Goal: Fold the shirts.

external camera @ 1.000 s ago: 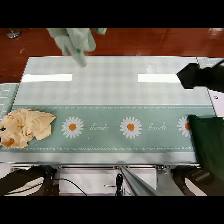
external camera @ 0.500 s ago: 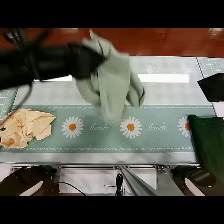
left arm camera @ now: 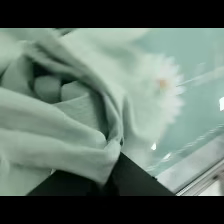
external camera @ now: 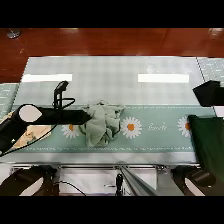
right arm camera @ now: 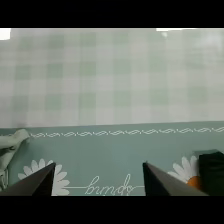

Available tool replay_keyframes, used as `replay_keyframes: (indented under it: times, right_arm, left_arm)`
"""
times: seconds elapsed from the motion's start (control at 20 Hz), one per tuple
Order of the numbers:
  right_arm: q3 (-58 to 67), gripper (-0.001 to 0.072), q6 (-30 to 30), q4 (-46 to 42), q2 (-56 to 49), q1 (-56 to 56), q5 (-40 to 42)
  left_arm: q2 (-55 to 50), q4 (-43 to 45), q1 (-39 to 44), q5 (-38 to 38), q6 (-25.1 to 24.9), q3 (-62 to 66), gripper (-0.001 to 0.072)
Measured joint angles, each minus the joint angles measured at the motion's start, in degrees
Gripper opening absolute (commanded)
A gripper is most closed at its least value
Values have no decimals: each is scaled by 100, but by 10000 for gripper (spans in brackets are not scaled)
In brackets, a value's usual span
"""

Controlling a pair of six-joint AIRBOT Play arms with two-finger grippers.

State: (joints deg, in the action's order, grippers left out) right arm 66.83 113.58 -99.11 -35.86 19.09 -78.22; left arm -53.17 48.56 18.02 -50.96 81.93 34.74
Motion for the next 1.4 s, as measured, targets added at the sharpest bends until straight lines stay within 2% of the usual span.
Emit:
replay_keyframes:
  times: [0.05,0.3,0.5,0.65,0.75,0.9,1.0,1.35,1.4]
  right_arm:
    - [-219,631,59,42,-2,0,120]
    - [-1198,631,317,640,-361,-22,1209]
    - [-1141,632,63,1064,-984,-822,1685]
    - [-1290,632,-243,1331,-1300,-1919,1681]
    - [-1596,631,-520,1856,-1510,-2382,1777]
    - [-1965,631,-1082,2789,-1998,-2566,1945]
    - [-2072,631,-1462,3418,-2402,-2461,2074]
    - [-1888,631,-2437,5184,-3781,-1792,2389]
    - [-1825,631,-2524,5348,-3952,-1635,2391]
  left_arm:
    - [-114,37,-267,-256,-9,-72,701]
    - [-367,125,-1283,-1318,-251,326,701]
    - [24,352,-2114,-2092,-323,1080,701]
    - [640,627,-2588,-2411,-9,675,700]
    - [868,286,-2697,-2546,-11,-20,700]
    - [966,-826,-2457,-2715,-688,-1067,700]
    - [940,-1270,-2041,-2527,-1034,-1541,700]
    - [267,-1770,-249,-868,-1408,-1937,696]
    - [160,-1790,-111,-619,-1410,-1895,569]
